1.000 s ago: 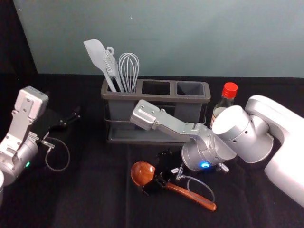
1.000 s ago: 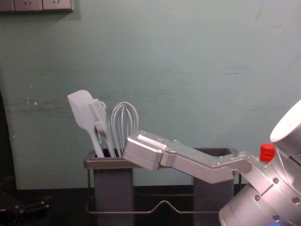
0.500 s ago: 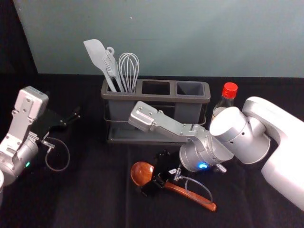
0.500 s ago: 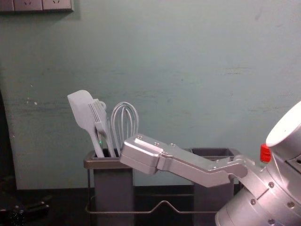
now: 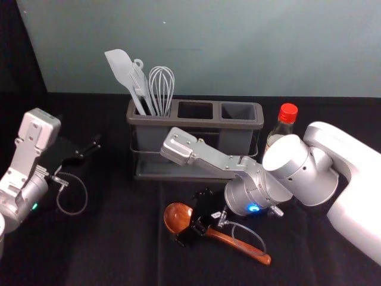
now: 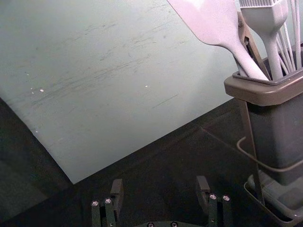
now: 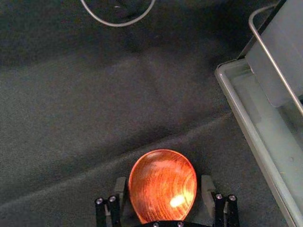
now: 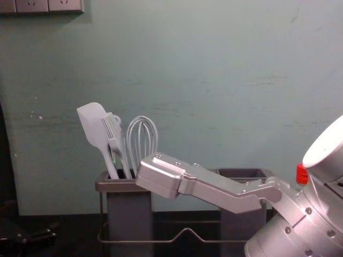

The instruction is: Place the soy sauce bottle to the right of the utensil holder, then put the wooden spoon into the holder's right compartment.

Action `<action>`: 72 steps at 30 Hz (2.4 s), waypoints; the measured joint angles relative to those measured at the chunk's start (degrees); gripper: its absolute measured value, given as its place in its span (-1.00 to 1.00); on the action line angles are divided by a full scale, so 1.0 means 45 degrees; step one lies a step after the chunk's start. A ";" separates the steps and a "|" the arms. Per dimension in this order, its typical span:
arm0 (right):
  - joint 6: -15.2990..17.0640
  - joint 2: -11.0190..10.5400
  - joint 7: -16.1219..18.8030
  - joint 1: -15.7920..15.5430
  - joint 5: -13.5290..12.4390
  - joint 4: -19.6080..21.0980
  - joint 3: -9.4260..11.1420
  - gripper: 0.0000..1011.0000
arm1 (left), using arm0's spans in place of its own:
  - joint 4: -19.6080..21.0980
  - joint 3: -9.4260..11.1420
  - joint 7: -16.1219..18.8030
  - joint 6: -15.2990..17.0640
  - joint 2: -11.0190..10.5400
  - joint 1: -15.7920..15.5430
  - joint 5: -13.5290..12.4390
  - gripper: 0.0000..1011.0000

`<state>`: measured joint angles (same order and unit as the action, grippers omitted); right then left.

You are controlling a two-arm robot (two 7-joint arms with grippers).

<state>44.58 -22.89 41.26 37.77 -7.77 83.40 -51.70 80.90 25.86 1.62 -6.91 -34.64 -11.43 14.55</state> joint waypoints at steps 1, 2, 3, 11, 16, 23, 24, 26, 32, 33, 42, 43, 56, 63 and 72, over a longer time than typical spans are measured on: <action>0.0003 -0.0001 -0.0001 0.0000 -0.0002 0.0000 0.0000 0.98 | 0.0000 0.0000 0.0000 0.0000 0.0000 0.0000 0.0000 0.99; 0.0007 -0.0002 -0.0002 0.0002 -0.0005 0.0002 -0.0001 0.98 | 0.0000 0.0000 0.0000 0.0000 0.0000 0.0000 0.0000 0.99; 0.0009 -0.0003 -0.0003 0.0002 -0.0007 0.0002 -0.0002 0.92 | 0.0000 -0.0001 0.0000 0.0000 0.0000 0.0000 0.0000 0.99; 0.0020 -0.0011 -0.0006 0.0010 -0.0023 0.0011 -0.0008 0.66 | 0.0000 0.0000 0.0000 0.0000 0.0000 0.0000 0.0000 0.99; 0.0024 -0.0014 -0.0008 0.0016 -0.0030 0.0012 -0.0013 0.66 | 0.0001 0.0000 0.0001 0.0000 0.0000 0.0000 0.0000 0.99; 0.0031 -0.0014 -0.0012 0.0019 -0.0041 0.0012 -0.0014 0.66 | 0.0000 -0.0001 0.0000 0.0000 0.0000 0.0000 0.0000 0.99; 0.0032 -0.0014 -0.0012 0.0018 -0.0042 0.0012 -0.0014 0.66 | 0.0000 -0.0001 0.0000 0.0000 0.0000 -0.0001 0.0000 0.99; 0.0034 -0.0014 -0.0013 0.0018 -0.0043 0.0012 -0.0013 0.66 | 0.0000 0.0000 0.0000 0.0000 0.0000 0.0000 0.0000 0.99; -0.0161 -0.0155 -0.0068 -0.0078 0.0098 0.0341 -0.0016 0.66 | 0.0000 -0.0001 0.0000 0.0000 0.0000 0.0000 0.0000 0.99; -0.0204 -0.0186 -0.0112 -0.0123 0.0130 0.0424 0.0003 0.66 | 0.0000 -0.0001 0.0000 0.0000 0.0000 0.0000 0.0000 0.99; -0.1010 -0.0577 -0.0930 -0.1146 0.0106 0.1797 0.1179 0.66 | 0.0000 0.0000 0.0000 0.0000 0.0000 -0.0001 0.0000 0.99; -0.1010 -0.0577 -0.0930 -0.1146 0.0106 0.1797 0.1179 0.66 | 0.0000 -0.0001 0.0000 0.0000 0.0000 0.0000 0.0000 0.99; -0.2213 -0.1243 -0.2687 -0.2980 -0.0232 0.4771 0.3619 0.66 | 0.0000 -0.0001 0.0000 0.0001 0.0000 0.0000 0.0000 0.99; -0.2794 -0.1227 -0.3765 -0.4106 -0.0512 0.6176 0.5076 0.66 | 0.0000 0.0000 0.0000 0.0000 0.0000 0.0000 0.0000 0.99; -0.3324 -0.0424 -0.4577 -0.4489 -0.0631 0.6337 0.6167 0.66 | 0.0000 -0.0001 0.0000 0.0000 0.0000 0.0000 0.0000 0.99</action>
<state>29.63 -24.80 20.66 17.57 -10.61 111.92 -23.94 80.90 25.86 1.62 -6.90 -34.65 -11.43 14.55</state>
